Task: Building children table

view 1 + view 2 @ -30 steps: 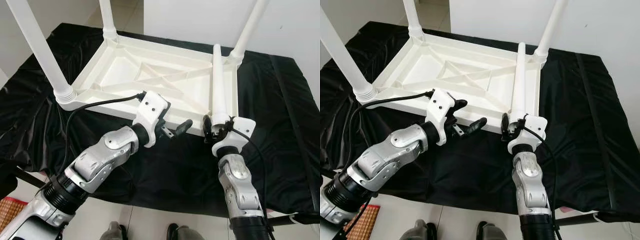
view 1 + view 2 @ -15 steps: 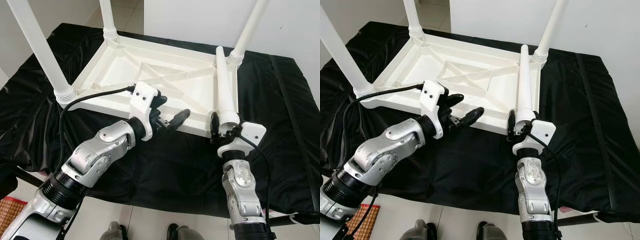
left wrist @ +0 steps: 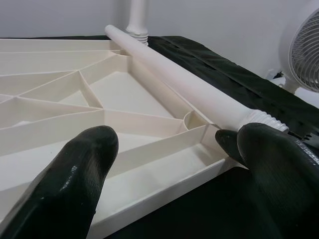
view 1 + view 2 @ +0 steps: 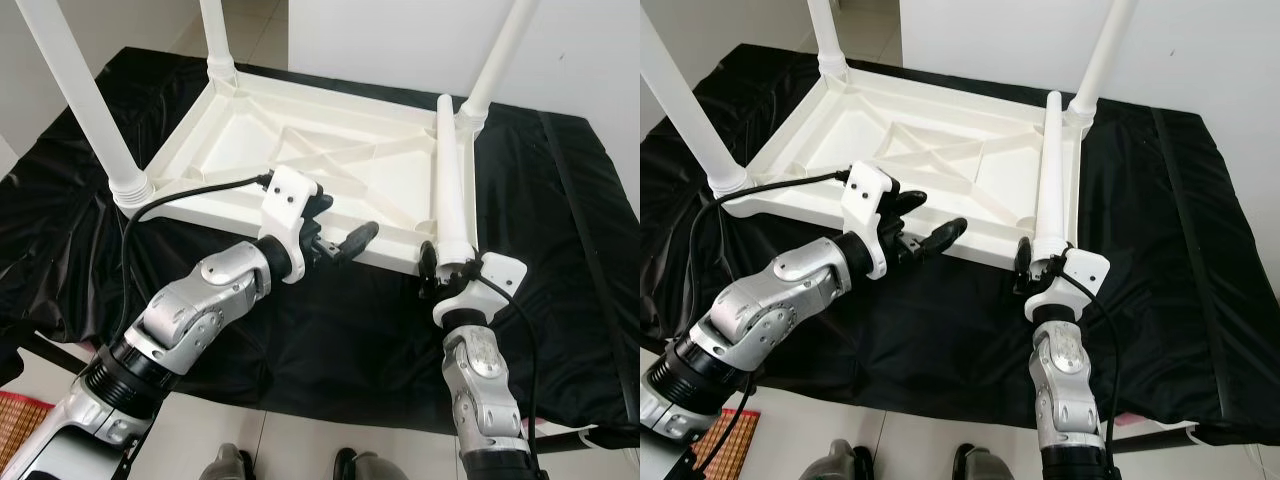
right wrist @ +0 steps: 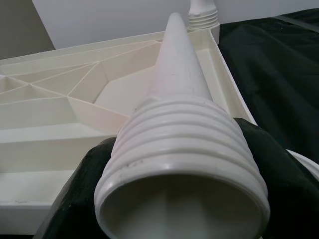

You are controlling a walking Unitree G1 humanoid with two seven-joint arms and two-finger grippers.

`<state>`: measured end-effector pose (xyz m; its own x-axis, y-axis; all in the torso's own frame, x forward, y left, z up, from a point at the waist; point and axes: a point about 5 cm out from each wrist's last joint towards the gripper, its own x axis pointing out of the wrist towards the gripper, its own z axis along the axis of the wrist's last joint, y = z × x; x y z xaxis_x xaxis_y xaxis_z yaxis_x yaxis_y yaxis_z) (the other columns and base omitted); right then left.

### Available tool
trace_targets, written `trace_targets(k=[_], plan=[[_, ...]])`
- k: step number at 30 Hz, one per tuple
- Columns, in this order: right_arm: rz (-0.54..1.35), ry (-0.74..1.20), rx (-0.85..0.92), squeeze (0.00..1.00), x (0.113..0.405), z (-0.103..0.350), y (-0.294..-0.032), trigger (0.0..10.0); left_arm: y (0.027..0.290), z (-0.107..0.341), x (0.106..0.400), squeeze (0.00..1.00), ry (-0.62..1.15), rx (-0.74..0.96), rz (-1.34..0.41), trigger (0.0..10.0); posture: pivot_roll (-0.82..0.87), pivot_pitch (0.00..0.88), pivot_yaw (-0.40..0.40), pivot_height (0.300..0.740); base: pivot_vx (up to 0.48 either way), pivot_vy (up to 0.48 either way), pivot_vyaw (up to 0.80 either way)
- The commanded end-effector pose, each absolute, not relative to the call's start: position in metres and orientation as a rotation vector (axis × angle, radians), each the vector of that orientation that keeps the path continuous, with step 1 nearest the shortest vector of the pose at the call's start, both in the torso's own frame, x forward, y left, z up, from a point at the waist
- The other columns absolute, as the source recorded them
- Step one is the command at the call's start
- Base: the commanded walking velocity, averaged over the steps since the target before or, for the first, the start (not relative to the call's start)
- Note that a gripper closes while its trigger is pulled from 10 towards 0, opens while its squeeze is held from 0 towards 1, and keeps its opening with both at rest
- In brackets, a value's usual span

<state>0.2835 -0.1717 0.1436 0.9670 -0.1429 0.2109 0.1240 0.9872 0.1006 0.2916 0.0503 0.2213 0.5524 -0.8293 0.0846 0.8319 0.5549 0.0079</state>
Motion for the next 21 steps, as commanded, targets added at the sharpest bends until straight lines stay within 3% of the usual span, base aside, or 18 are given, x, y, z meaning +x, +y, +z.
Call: trace_targets(k=[1, 4, 5, 12, 13, 16, 17, 20, 21], plan=[[-0.176, -0.138, 0.087, 0.0, 0.28, 0.126, -0.178, 10.0, 0.042, 0.218, 0.275, 0.0, -0.069, 0.001, -1.303, 10.0, 0.05, 0.155, -0.011, 0.74, 0.0, 0.0, 0.0], [-0.181, -0.141, 0.078, 0.0, 0.28, 0.127, -0.179, 10.0, 0.041, 0.218, 0.275, 0.0, -0.068, 0.0, -1.304, 10.0, 0.05, 0.155, -0.011, 0.74, 0.0, 0.0, 0.0], [-0.171, -0.16, 0.077, 0.0, 0.279, 0.129, -0.179, 0.0, 0.041, 0.217, 0.275, 0.0, -0.067, 0.0, -1.305, 10.0, 0.05, 0.152, -0.01, 0.74, 0.0, 0.0, 0.0], [-0.121, -0.217, 0.002, 0.0, 0.277, 0.136, -0.175, 0.0, 0.04, 0.217, 0.275, 0.0, -0.067, -0.001, -1.307, 10.0, 0.05, 0.147, -0.011, 0.74, 0.0, 0.0, 0.0], [-0.124, -0.217, -0.001, 0.0, 0.278, 0.136, -0.175, 10.0, 0.04, 0.218, 0.275, 0.0, -0.068, 0.0, -1.306, 10.0, 0.05, 0.142, -0.01, 0.74, 0.0, 0.0, 0.0], [-0.124, -0.217, -0.001, 0.0, 0.278, 0.136, -0.175, 10.0, 0.04, 0.218, 0.275, 0.0, -0.068, 0.0, -1.306, 10.0, 0.05, 0.142, -0.01, 0.74, 0.0, 0.0, 0.0], [-0.134, -0.21, 0.068, 0.49, 0.279, 0.136, -0.176, 10.0, 0.04, 0.218, 0.275, 0.0, -0.07, -0.001, -1.306, 10.0, 0.05, 0.145, -0.009, 0.74, 0.0, 0.0, 0.0], [-0.117, -0.243, 0.13, 0.48, 0.279, 0.141, -0.176, 10.0, 0.04, 0.219, 0.275, 0.0, -0.071, -0.001, -1.307, 10.0, 0.05, 0.147, -0.009, 0.74, 0.0, 0.0, 0.0], [-0.109, -0.275, 0.114, 0.09, 0.277, 0.144, -0.175, 10.0, 0.04, 0.219, 0.275, 0.0, -0.071, -0.001, -1.306, 10.0, 0.05, 0.147, -0.009, 0.74, 0.0, 0.0, 0.0]])
